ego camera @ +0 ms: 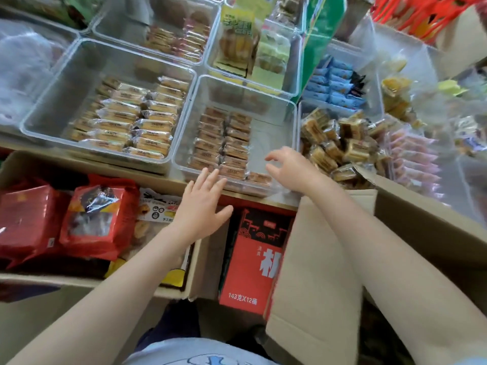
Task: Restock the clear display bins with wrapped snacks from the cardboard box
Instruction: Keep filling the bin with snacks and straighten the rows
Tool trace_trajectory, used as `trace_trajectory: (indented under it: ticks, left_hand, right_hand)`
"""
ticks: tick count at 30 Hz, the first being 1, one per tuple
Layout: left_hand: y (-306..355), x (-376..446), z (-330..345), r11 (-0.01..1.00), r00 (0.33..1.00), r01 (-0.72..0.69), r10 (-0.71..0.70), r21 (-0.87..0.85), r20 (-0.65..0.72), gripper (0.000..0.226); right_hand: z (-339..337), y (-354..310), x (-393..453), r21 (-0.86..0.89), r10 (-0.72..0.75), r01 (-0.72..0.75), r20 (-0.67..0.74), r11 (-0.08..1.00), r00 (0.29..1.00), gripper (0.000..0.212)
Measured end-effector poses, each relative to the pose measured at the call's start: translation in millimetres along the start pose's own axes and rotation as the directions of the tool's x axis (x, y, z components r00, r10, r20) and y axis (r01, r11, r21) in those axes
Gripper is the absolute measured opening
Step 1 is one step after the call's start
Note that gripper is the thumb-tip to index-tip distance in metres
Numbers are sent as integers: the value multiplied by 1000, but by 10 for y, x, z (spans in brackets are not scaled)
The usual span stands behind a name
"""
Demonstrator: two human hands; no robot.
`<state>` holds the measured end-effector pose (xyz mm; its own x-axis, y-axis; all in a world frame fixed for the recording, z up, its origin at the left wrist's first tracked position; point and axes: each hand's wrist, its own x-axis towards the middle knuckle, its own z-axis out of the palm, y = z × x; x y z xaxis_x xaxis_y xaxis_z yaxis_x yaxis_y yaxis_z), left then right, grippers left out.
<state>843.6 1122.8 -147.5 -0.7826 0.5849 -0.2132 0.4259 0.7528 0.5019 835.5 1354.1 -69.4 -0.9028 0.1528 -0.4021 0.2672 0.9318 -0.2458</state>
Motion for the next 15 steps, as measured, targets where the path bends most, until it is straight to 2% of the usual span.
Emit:
trace_trajectory:
  ticks: [3,5,7,8,10,11,13,15]
  left_hand:
    - [537,-369,-70,957,996,-12,-12,-289,-84,54]
    - [1021,-697,-40,922,995,-78,47,-380,-92,49]
    - [1510,-1020,53,882,986,-167,145,-440,-84,52]
    - [1730,-1163,113,864,977,-211,197,-456,-80,52]
    - [2100,-1392,270,853,954,-293,288,-431,-80,49]
    - [2251,-1479,359,862,942,-334,324,-382,-92,50]
    - [2513,-1598,538,892,920,-393,375,-224,-118,54]
    - [2696,-1660,709,921,917,-390,386,-23,-100,60]
  right_hand:
    - [-239,246,-747,195,-125,181,-267,964,956,31]
    - [-306,497,-1298,213,-163,294,-480,932,862,20]
    - [-302,800,-1831,207,-115,295,-604,933,788,14]
    - [-275,968,-2059,225,-76,268,-616,937,784,13]
    - [-175,1311,-2428,275,-6,180,-534,944,846,12]
    - [-96,1490,-2543,264,5,120,-428,957,904,12]
    - [120,1841,-2647,125,8,8,-129,992,992,16]
    - [409,2143,-2665,-57,43,-36,140,998,989,24]
